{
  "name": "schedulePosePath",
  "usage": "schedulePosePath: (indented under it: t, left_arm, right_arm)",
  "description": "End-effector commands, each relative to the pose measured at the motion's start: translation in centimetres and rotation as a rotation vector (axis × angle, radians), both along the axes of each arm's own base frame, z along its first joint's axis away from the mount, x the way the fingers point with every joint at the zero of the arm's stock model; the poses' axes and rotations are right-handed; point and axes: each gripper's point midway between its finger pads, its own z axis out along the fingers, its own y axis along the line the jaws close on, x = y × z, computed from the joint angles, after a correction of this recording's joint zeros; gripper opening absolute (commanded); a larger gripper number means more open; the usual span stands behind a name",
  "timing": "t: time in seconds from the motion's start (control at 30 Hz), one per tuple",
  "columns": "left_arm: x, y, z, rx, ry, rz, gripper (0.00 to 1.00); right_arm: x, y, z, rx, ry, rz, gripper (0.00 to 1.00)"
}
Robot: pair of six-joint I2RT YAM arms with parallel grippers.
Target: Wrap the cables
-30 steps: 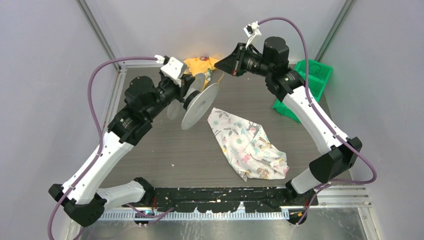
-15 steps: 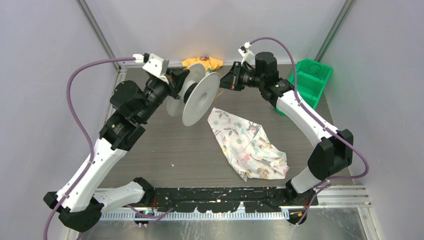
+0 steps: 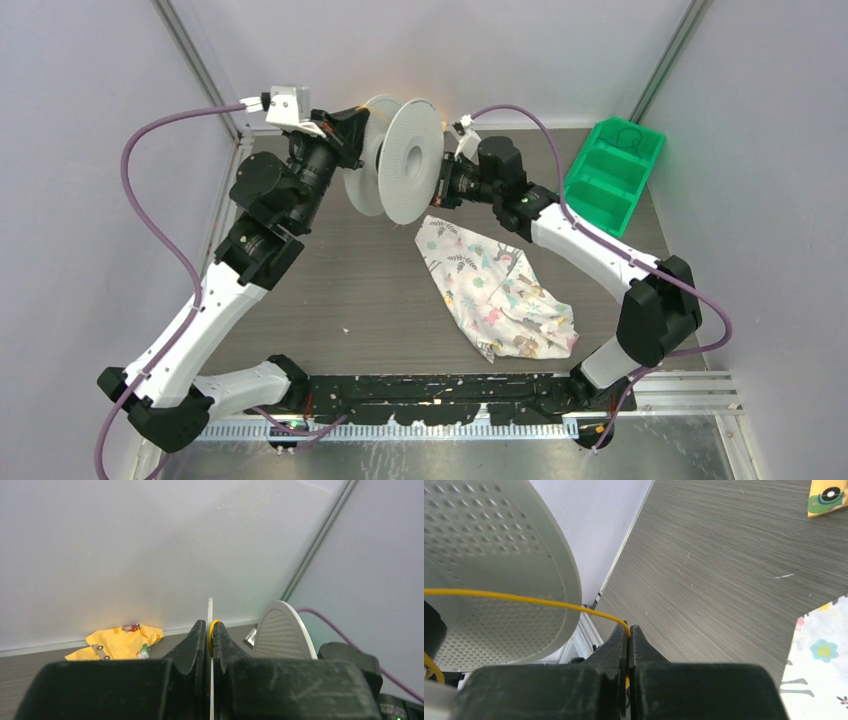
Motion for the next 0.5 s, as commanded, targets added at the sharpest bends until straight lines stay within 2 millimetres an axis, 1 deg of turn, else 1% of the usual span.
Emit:
schedulePosePath:
  t: [0.0,0.13,0.2,0.3,0.4,0.47]
  left_arm:
    - [-1.0,3.2,6.0,-0.253,-0.129,0.087,0.00]
    - [-0.2,4.2,5.1,-0.295,-0.084,0.155,0.01]
    - [0.1,4.3,4.5,-0.315,-0.064,0.170,0.00]
    - [0.5,4.6,3.7,-0.346,-0.047,0.193,0.01]
    - [0.9,5.1,3.0,-0.390,-0.048,0.223,0.01]
    - [1.2,5.0,2.4,-0.404,-0.047,0.231,0.01]
  right_arm:
    - [-0.9,1.2,4.6,0.101,-0.115,0.003,0.01]
    - [-1.2,2.0,4.7,0.113,-0.111,0.019,0.01]
    - [-1.2,2.1,4.7,0.117,-0.110,0.017,0.01]
    - [-0.7,2.0,4.4,0.115,-0.104,-0.005,0.00]
    - [-0.5,2.3,3.9,0.136,-0.091,-0.013,0.01]
    - [-0.3,2.6,3.7,0.150,-0.074,-0.010,0.01]
